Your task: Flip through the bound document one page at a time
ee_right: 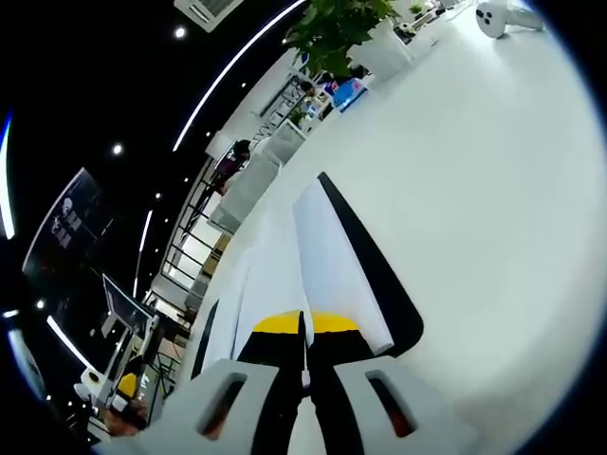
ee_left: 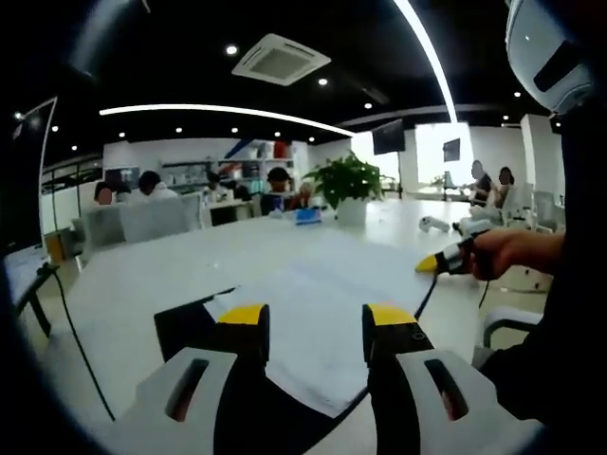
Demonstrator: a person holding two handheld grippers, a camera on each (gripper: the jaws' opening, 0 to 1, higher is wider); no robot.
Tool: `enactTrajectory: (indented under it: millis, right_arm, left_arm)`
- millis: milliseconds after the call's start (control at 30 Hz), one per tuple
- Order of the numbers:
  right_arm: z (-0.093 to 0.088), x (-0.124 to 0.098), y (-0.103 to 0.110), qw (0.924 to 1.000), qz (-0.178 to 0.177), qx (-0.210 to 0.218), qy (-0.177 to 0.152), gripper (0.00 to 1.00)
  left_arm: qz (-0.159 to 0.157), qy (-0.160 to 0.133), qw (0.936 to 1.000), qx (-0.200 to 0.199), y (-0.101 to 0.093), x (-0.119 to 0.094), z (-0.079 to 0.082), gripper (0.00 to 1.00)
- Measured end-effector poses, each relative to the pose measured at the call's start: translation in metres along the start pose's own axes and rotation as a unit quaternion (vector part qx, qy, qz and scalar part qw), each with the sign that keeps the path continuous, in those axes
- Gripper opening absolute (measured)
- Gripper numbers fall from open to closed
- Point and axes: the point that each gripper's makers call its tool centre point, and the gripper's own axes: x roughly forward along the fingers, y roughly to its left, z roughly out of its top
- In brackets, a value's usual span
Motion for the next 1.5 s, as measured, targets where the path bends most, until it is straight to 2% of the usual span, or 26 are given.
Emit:
enactTrajectory:
  millis: [133, 500, 700, 833, 1000, 1267, 1500]
  right_arm:
    - [0.002, 0.002, -0.001, 0.9999, 0.003, 0.013, -0.003, 0.01]
    - [0.003, 0.003, -0.002, 0.9999, -0.004, 0.014, -0.002, 0.01]
    - [0.003, 0.003, -0.002, 0.9997, -0.006, 0.023, -0.005, 0.02]
    - [0.002, 0.003, -0.002, 0.9998, -0.008, 0.020, -0.003, 0.02]
    - [0.008, 0.003, -0.014, 0.9997, -0.011, 0.019, -0.004, 0.02]
    - [0.011, 0.003, -0.020, 0.9996, -0.014, 0.025, -0.007, 0.02]
    - [0.011, 0.004, -0.021, 0.9995, -0.016, 0.024, -0.011, 0.01]
  left_arm:
    - [0.002, 0.005, 1.0000, -0.007, 0.004, -0.005, -0.006, 0.41]
    - [0.012, 0.018, 0.9996, -0.021, 0.012, -0.008, -0.020, 0.42]
    - [0.004, 0.022, 0.9994, -0.025, 0.011, -0.006, -0.024, 0.42]
    - [-0.002, 0.021, 0.9992, -0.033, 0.010, -0.002, -0.025, 0.43]
    - [-0.005, 0.023, 0.9991, -0.035, 0.015, 0.001, -0.024, 0.43]
    - [-0.005, 0.011, 0.9994, -0.034, 0.019, -0.003, -0.016, 0.42]
    - [-0.009, 0.021, 0.9993, -0.030, 0.020, -0.008, -0.024, 0.42]
